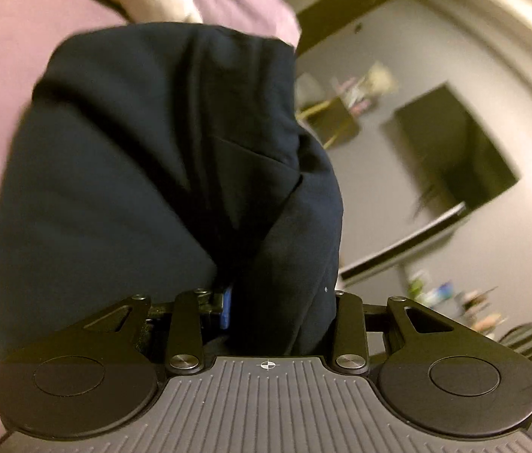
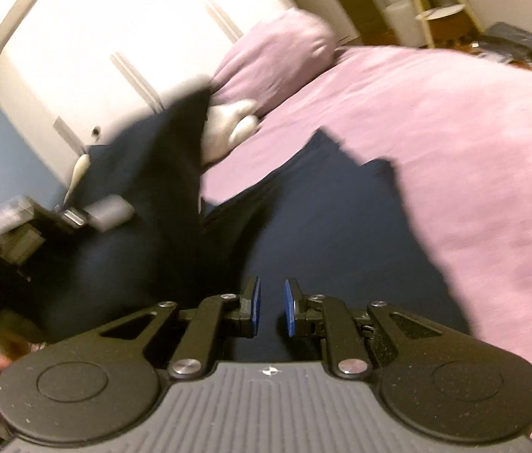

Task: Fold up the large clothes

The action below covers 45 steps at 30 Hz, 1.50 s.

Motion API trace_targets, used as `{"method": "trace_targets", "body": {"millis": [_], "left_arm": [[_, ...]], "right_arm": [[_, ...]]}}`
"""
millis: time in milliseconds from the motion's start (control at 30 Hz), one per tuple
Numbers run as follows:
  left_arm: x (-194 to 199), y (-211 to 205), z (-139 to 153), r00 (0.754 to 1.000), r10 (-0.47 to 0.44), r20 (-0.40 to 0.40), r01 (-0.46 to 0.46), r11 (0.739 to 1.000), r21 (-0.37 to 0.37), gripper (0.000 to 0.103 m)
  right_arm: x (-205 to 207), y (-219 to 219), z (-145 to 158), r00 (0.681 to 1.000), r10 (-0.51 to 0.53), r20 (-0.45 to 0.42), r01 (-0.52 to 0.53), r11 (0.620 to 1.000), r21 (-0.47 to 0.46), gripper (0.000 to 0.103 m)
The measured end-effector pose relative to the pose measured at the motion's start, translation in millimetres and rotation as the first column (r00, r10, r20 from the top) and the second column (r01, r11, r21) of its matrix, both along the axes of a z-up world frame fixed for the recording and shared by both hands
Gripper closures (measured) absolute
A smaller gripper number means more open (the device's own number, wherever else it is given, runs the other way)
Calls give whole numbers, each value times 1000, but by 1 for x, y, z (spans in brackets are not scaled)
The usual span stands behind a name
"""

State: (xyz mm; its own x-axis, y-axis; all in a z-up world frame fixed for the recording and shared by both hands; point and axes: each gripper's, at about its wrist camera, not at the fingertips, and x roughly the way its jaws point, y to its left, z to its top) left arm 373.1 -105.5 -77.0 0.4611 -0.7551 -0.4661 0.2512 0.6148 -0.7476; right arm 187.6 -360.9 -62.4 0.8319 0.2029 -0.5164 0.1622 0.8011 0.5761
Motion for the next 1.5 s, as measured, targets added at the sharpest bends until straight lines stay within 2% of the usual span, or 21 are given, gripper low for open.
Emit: {"method": "trace_targets", "body": {"millis": [33, 133, 200, 300, 367, 500, 667, 733, 767, 867, 933, 1000, 1067, 1100, 1167, 1267, 1367, 1467, 1500], "left_arm": [[-1, -12, -9, 1000, 5, -5, -5, 1000, 20, 60], [-9, -32, -18, 998, 33, 61, -36, 998, 48, 39], [-14, -37, -14, 993, 13, 114, -16, 999, 31, 16], [-25, -37, -3, 989, -17, 147, 9, 999, 51, 9], [-34, -28, 7, 987, -23, 161, 18, 999, 32, 8], [-66, 6, 12, 985, 5, 174, 7, 998, -69, 8], [-73, 13, 3, 998, 23, 52, -15, 989, -148, 8], [-74, 17, 5, 999, 15, 38, -10, 990, -142, 8], [-74, 20, 9, 999, 26, 45, -20, 991, -133, 8], [-75, 38, 22, 990, 109, 85, -103, 992, -73, 7], [-67, 48, 25, 975, 195, 104, -197, 980, 11, 7], [-55, 56, 18, 953, 288, 95, -294, 954, 54, 8], [-47, 59, 9, 930, 360, 76, -367, 924, 107, 8], [-44, 60, 2, 929, 366, 46, -369, 923, 109, 9], [-39, 61, -14, 941, 334, -46, -331, 941, 70, 11], [-40, 62, -19, 946, 322, -35, -319, 945, 78, 11], [-42, 63, -19, 947, 319, -44, -315, 945, 85, 11], [-48, 63, -16, 954, 299, -19, -295, 948, 119, 10], [-49, 61, -16, 955, 295, -10, -292, 948, 130, 10]], "right_arm": [[-4, -8, 1, 1000, -15, 2, 15, 1000, 1, 88], [-15, -26, 5, 998, -54, 17, 54, 999, 4, 88], [-21, -34, 10, 997, -61, 38, 60, 998, 25, 88], [-23, -35, 23, 995, -36, 93, 32, 998, 47, 87], [-19, -31, 31, 991, -14, 130, 7, 999, 50, 86], [-4, -26, 43, 985, 35, 170, -44, 998, 46, 82], [25, -7, 59, 971, 121, 205, -130, 991, 30, 82], [40, 2, 50, 978, 152, 146, -155, 988, 6, 82], [46, 7, 41, 984, 150, 92, -147, 988, -40, 82], [44, 7, 12, 993, 113, -34, -117, 981, -154, 82], [34, -3, -10, 994, 82, -73, -92, 984, -155, 83], [22, -11, -26, 996, 73, -57, -80, 988, -134, 84], [18, -7, -30, 996, 81, -41, -87, 980, -177, 84], [18, -6, -29, 996, 82, -41, -89, 979, -183, 84], [21, -9, -25, 995, 82, -53, -89, 984, -154, 84], [23, -22, -9, 997, 70, -43, -72, 996, -48, 81], [18, -28, 11, 999, 37, 18, -38, 999, 35, 73], [23, -17, 34, 993, 76, 87, -81, 995, 59, 59], [27, -13, 38, 990, 95, 104, -102, 993, 63, 52]]}}
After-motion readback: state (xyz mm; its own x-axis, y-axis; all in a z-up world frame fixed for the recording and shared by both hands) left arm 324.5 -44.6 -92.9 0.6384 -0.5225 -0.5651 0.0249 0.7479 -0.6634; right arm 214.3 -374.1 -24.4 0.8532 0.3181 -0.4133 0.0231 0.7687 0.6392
